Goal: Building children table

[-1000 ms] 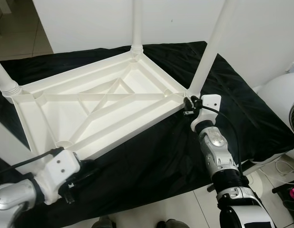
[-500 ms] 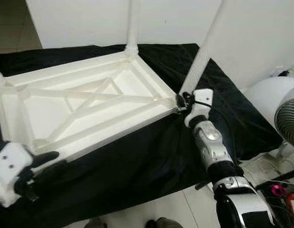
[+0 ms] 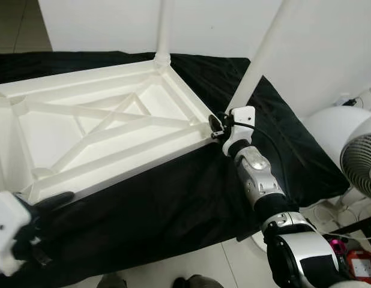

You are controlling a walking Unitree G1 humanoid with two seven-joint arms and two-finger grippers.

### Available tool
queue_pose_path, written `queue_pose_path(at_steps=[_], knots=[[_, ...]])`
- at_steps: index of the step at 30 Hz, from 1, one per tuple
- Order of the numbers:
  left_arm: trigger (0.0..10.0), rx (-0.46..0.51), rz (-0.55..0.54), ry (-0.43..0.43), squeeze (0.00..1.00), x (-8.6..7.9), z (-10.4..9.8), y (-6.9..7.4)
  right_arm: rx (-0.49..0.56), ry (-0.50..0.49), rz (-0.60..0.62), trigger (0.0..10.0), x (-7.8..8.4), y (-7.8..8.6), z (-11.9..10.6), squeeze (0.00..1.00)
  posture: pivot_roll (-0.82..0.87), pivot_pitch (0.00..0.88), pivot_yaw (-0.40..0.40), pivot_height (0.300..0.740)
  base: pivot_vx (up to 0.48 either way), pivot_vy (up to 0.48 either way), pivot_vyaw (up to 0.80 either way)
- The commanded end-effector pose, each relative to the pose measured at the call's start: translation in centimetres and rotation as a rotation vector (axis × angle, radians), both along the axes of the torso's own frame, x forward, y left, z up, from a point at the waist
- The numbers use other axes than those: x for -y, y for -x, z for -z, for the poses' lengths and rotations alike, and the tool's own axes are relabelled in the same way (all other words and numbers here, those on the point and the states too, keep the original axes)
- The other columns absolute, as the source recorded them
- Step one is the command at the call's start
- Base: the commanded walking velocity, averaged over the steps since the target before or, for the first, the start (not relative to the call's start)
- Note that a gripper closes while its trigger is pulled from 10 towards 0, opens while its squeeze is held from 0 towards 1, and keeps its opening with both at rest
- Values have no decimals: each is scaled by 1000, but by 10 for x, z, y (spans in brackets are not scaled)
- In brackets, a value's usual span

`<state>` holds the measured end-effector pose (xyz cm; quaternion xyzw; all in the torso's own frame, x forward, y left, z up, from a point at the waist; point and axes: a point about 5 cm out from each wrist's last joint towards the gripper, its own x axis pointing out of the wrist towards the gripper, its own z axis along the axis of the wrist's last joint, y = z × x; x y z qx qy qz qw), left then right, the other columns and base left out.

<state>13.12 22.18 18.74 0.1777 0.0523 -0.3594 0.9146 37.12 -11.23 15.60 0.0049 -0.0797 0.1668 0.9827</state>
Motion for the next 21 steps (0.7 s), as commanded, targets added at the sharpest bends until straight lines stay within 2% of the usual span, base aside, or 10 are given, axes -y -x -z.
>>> queue_pose_path(at_steps=[1,6,9,12,13,16,17,18,19,21], knots=[[10000,10,30,-4,0,9,-1,3,1,14,2,10000,3,-1,1,0,187,73,-176,740,0,0,0],[10000,-1,-6,9,0,6,-1,10,2,17,4,10000,6,-3,-1,0,190,84,-185,740,0,0,0],[10000,16,-77,-9,0,-6,-4,17,1,22,4,10000,8,-4,0,0,198,84,-191,740,0,0,0],[10000,17,-132,-56,0,-19,-5,22,3,22,1,10000,7,-4,-1,0,199,84,-192,740,0,0,0],[10000,24,-209,-100,0,-39,-7,28,8,21,2,10000,7,-6,-3,0,199,80,-194,740,0,0,0],[10000,26,-246,-121,0,-48,-8,31,11,21,2,10000,7,-7,-5,0,199,80,-194,740,0,0,0],[10000,9,-293,-147,0,-59,-6,36,18,21,3,10000,7,-8,-7,0,193,79,-191,740,0,0,0],[10000,9,-293,-147,0,-59,-6,36,18,21,3,10000,7,-8,-7,0,193,79,-191,740,0,0,0],[10000,-6,-346,-183,0,-73,-7,42,23,21,6,10000,8,-8,-8,0,195,80,-188,740,0,0,0],[10000,-15,-388,-213,0,-83,-8,46,26,21,8,10000,9,-9,-9,0,195,80,-188,740,0,0,0]])
